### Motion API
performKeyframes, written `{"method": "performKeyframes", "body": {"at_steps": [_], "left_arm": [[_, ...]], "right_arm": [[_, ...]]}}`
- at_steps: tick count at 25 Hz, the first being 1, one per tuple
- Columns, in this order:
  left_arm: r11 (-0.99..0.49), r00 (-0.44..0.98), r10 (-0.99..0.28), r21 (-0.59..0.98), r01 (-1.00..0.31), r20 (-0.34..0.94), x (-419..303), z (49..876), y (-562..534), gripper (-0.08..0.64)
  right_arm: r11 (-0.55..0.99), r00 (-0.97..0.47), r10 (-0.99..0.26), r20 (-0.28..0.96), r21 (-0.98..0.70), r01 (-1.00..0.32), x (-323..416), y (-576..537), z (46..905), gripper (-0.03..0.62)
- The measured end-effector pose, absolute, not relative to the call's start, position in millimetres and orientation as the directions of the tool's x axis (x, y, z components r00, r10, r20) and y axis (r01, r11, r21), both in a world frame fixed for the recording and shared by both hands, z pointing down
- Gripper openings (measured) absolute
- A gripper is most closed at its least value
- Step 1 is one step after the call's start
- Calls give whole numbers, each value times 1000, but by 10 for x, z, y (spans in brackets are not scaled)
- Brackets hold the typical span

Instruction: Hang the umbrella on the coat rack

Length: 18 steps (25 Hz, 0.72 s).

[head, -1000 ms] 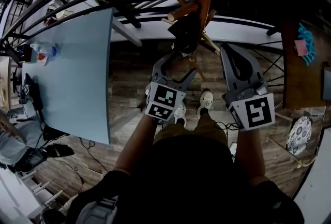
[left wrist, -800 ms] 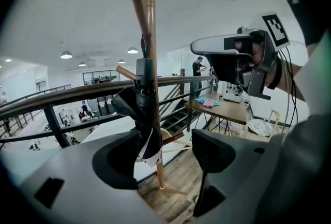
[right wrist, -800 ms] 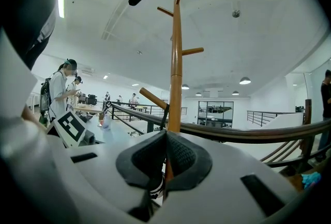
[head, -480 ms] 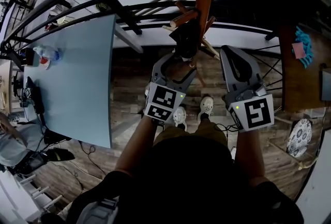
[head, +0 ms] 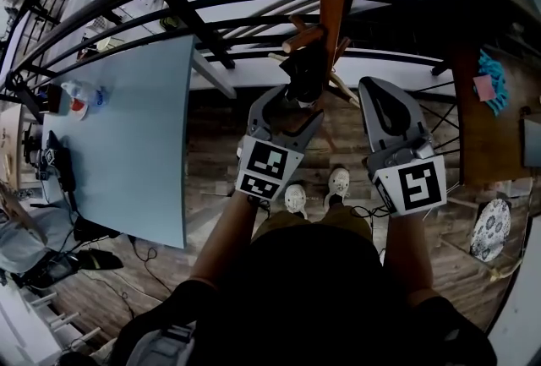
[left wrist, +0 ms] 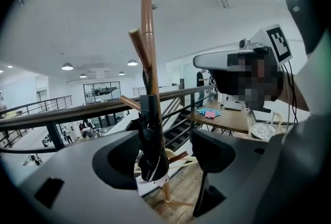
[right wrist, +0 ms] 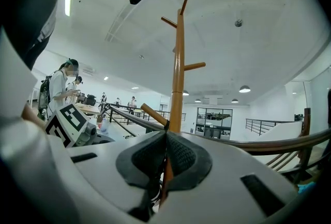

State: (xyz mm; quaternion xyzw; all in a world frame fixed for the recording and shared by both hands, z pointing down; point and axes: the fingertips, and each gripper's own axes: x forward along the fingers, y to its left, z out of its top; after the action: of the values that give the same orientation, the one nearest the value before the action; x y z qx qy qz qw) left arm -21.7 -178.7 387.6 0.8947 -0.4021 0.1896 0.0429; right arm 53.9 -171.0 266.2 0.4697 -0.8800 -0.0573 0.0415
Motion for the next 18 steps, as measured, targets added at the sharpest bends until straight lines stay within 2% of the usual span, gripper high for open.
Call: {"method": "performKeyframes", "body": {"at_steps": [18], "left_arm": [[-672, 625, -734, -150, -725, 267, -166, 3238, -1763, 328]], "right_arm": [[543, -559, -828, -35, 196, -817, 613, -1578, 2339, 31]]}}
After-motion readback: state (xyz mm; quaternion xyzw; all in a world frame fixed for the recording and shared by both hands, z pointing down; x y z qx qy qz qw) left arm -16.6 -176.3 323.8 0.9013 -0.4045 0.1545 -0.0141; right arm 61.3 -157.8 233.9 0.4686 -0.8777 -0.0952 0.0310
